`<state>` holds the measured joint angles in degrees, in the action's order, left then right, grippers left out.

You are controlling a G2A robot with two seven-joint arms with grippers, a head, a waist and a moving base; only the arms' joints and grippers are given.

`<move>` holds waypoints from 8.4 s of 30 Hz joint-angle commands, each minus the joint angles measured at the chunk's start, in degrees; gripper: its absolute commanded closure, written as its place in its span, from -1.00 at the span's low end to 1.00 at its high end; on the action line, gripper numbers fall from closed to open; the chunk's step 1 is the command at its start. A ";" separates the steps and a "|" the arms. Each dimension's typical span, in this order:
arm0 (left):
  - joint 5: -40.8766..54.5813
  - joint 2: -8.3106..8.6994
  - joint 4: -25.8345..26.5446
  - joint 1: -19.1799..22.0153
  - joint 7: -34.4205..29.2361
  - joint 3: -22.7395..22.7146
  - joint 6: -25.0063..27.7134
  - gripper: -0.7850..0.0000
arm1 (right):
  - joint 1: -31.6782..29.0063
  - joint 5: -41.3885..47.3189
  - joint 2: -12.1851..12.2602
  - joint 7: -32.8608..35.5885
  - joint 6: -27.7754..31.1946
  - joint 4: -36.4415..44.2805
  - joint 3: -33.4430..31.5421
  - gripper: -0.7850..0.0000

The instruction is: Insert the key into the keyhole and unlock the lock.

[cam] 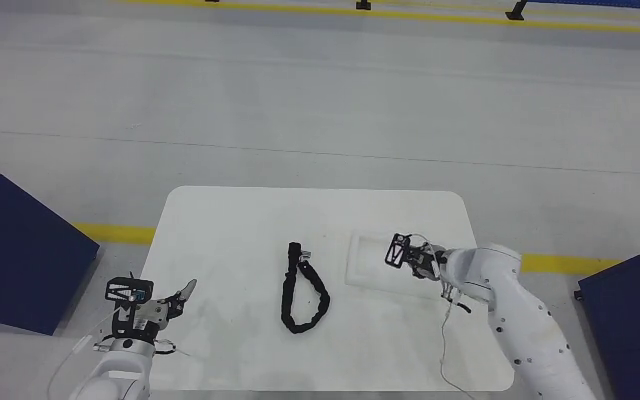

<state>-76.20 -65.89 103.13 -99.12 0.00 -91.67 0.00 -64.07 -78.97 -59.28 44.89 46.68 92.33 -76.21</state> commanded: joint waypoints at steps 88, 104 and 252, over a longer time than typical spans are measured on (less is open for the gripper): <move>-18.55 -17.70 -42.44 54.24 -41.66 53.08 -11.31 -1.00 | -12.11 91.35 11.51 14.91 -2.19 -14.40 -8.14 1.00; -23.41 -21.98 -54.06 57.85 -42.85 55.21 -15.03 -1.00 | -12.11 91.35 11.51 14.91 -2.19 -14.40 -8.14 1.00; -22.31 -10.63 -10.28 16.89 41.94 26.19 18.23 1.00 | -12.11 91.35 11.51 14.91 -2.19 -14.40 -8.14 1.00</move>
<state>-99.32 -76.50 93.88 -82.86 40.56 -65.86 17.23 -76.18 12.38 -47.77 59.81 44.50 77.93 -84.34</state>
